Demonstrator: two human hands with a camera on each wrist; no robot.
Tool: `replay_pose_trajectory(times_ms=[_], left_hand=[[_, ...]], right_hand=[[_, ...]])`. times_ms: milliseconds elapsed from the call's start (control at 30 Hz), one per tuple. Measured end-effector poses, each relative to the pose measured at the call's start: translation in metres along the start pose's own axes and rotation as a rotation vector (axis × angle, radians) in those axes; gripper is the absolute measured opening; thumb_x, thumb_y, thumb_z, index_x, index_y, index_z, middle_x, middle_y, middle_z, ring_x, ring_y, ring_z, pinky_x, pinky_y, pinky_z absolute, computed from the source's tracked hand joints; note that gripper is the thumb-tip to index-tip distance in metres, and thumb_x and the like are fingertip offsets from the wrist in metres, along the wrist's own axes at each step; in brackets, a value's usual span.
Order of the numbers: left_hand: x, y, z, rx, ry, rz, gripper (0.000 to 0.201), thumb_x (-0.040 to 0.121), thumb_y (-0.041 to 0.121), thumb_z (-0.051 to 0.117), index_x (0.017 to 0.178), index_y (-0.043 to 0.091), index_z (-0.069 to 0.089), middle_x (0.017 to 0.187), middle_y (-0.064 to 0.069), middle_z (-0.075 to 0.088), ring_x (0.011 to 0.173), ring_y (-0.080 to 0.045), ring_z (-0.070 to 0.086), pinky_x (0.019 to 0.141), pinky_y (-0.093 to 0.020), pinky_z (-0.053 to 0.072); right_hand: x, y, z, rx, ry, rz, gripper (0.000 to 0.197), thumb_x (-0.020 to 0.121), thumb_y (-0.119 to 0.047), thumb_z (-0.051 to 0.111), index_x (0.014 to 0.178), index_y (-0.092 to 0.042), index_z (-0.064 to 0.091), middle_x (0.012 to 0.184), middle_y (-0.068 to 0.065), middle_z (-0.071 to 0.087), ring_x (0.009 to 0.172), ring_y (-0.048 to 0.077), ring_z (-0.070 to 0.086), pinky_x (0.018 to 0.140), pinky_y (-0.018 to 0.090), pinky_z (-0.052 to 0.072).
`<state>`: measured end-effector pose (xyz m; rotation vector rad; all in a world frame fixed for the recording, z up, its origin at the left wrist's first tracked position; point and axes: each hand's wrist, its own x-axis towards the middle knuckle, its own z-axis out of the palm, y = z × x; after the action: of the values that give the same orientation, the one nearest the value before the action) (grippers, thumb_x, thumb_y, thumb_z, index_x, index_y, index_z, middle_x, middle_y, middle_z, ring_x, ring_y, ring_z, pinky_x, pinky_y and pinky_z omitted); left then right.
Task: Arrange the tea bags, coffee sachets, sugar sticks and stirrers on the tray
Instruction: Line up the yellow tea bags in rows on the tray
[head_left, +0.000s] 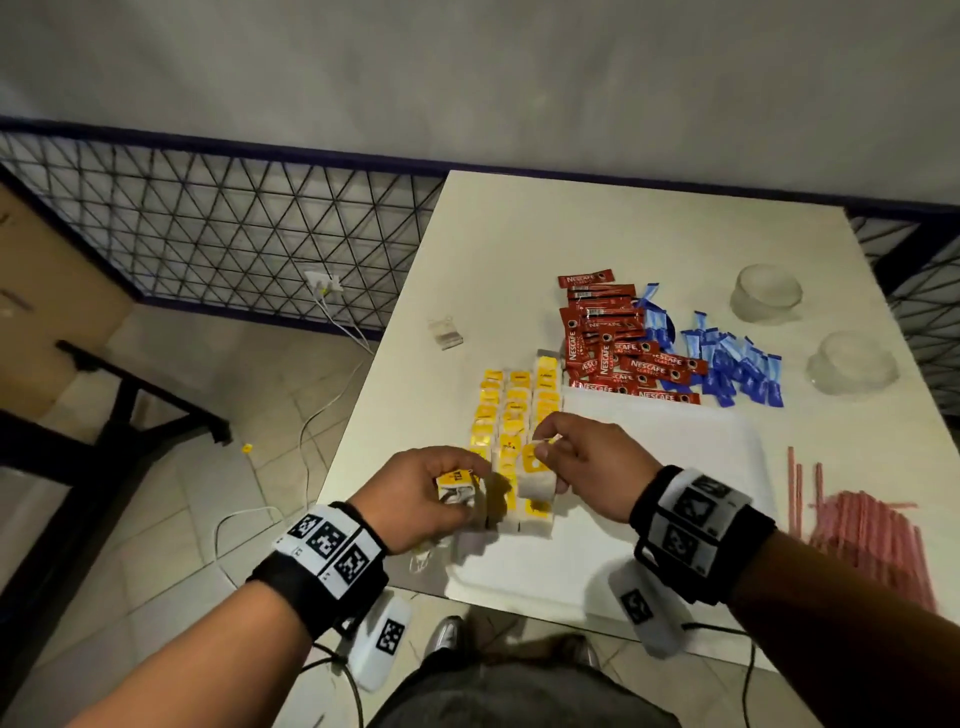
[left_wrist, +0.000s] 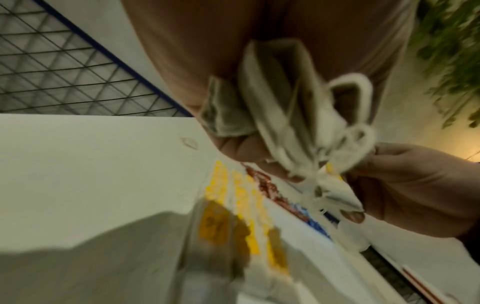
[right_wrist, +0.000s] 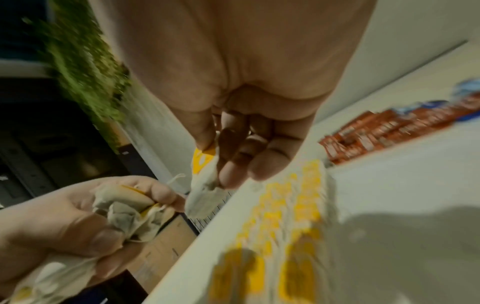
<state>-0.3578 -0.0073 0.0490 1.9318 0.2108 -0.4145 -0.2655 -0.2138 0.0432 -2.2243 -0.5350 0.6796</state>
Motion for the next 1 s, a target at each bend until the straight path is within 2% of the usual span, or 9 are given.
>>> replay_pose_trajectory(times_ms=[67, 200, 367, 500, 700, 767, 833, 933, 1000], left_hand=[[-0.006, -0.014, 0.001, 0.026, 0.003, -0.053, 0.042, 0.076, -0.004, 0.065, 0.098, 0.032, 0.069, 0.071, 0.008, 0.069, 0.041, -0.003, 0.051, 0.042, -0.019, 0.044], [-0.011, -0.032, 0.001, 0.087, 0.006, -0.097, 0.046, 0.075, -0.006, 0.062, 0.106, 0.026, 0.07, 0.09, 0.005, 0.071, 0.044, 0.001, 0.053, 0.046, -0.015, 0.043], [-0.014, -0.033, -0.001, 0.109, 0.012, -0.114, 0.044, 0.077, -0.006, 0.063, 0.109, 0.023, 0.07, 0.066, 0.014, 0.063, 0.041, 0.002, 0.052, 0.043, -0.012, 0.04], [-0.014, -0.033, -0.004, 0.113, 0.015, -0.103, 0.044, 0.076, -0.008, 0.062, 0.107, 0.022, 0.07, 0.058, 0.025, 0.062, 0.039, 0.003, 0.05, 0.043, -0.011, 0.039], [-0.015, -0.034, -0.002, 0.073, 0.007, -0.092, 0.046, 0.076, -0.011, 0.062, 0.107, 0.022, 0.07, 0.067, 0.021, 0.067, 0.044, 0.004, 0.054, 0.044, -0.011, 0.041], [-0.014, -0.035, -0.001, 0.065, -0.002, -0.078, 0.046, 0.076, -0.011, 0.063, 0.107, 0.022, 0.07, 0.076, 0.025, 0.069, 0.049, 0.006, 0.056, 0.048, -0.012, 0.043], [-0.014, -0.037, 0.0, 0.061, 0.0, -0.068, 0.044, 0.076, -0.01, 0.064, 0.108, 0.021, 0.07, 0.087, 0.019, 0.07, 0.052, 0.008, 0.057, 0.05, -0.009, 0.043], [-0.013, -0.04, 0.0, 0.082, -0.007, -0.04, 0.045, 0.075, -0.007, 0.065, 0.106, 0.025, 0.071, 0.101, 0.012, 0.069, 0.056, 0.008, 0.059, 0.053, -0.008, 0.044], [-0.012, -0.042, 0.002, 0.078, -0.009, -0.033, 0.046, 0.074, -0.007, 0.065, 0.104, 0.028, 0.071, 0.105, 0.012, 0.069, 0.057, 0.007, 0.059, 0.053, -0.008, 0.044]], right_hand=[[0.0, 0.018, 0.015, -0.015, -0.044, 0.076, 0.005, 0.097, -0.032, 0.051, 0.096, -0.029, 0.054, 0.063, -0.008, 0.064, 0.054, -0.001, 0.057, 0.058, 0.022, 0.044], [0.0, 0.04, 0.039, 0.035, -0.095, 0.202, 0.007, 0.097, -0.032, 0.05, 0.097, -0.028, 0.055, 0.062, -0.011, 0.061, 0.05, 0.002, 0.057, 0.058, 0.024, 0.047], [0.001, 0.054, 0.056, 0.061, -0.087, 0.26, 0.009, 0.096, -0.033, 0.049, 0.097, -0.028, 0.057, 0.055, -0.01, 0.06, 0.051, 0.006, 0.057, 0.06, 0.021, 0.043], [0.002, 0.06, 0.063, 0.029, -0.076, 0.273, 0.009, 0.096, -0.032, 0.05, 0.096, -0.027, 0.057, 0.065, -0.006, 0.062, 0.054, 0.01, 0.059, 0.066, 0.026, 0.05], [0.002, 0.071, 0.07, -0.062, 0.01, 0.233, 0.009, 0.095, -0.032, 0.052, 0.09, -0.025, 0.052, 0.065, -0.005, 0.061, 0.057, 0.012, 0.063, 0.075, 0.033, 0.051], [0.003, 0.071, 0.07, -0.111, 0.043, 0.222, 0.014, 0.094, -0.033, 0.053, 0.088, -0.021, 0.049, 0.069, -0.006, 0.058, 0.065, 0.017, 0.061, 0.073, 0.033, 0.048], [0.001, 0.07, 0.066, -0.17, 0.093, 0.174, 0.017, 0.093, -0.033, 0.056, 0.086, -0.021, 0.047, 0.076, -0.005, 0.054, 0.074, 0.018, 0.054, 0.07, 0.032, 0.042], [-0.005, 0.07, 0.057, -0.174, 0.113, -0.008, 0.014, 0.086, -0.032, 0.066, 0.087, -0.027, 0.052, 0.084, -0.013, 0.05, 0.079, 0.002, 0.049, 0.076, 0.021, 0.039], [-0.008, 0.07, 0.057, -0.233, -0.003, -0.098, 0.019, 0.083, -0.036, 0.069, 0.097, -0.028, 0.06, 0.094, -0.018, 0.049, 0.087, 0.0, 0.049, 0.085, 0.018, 0.038]])
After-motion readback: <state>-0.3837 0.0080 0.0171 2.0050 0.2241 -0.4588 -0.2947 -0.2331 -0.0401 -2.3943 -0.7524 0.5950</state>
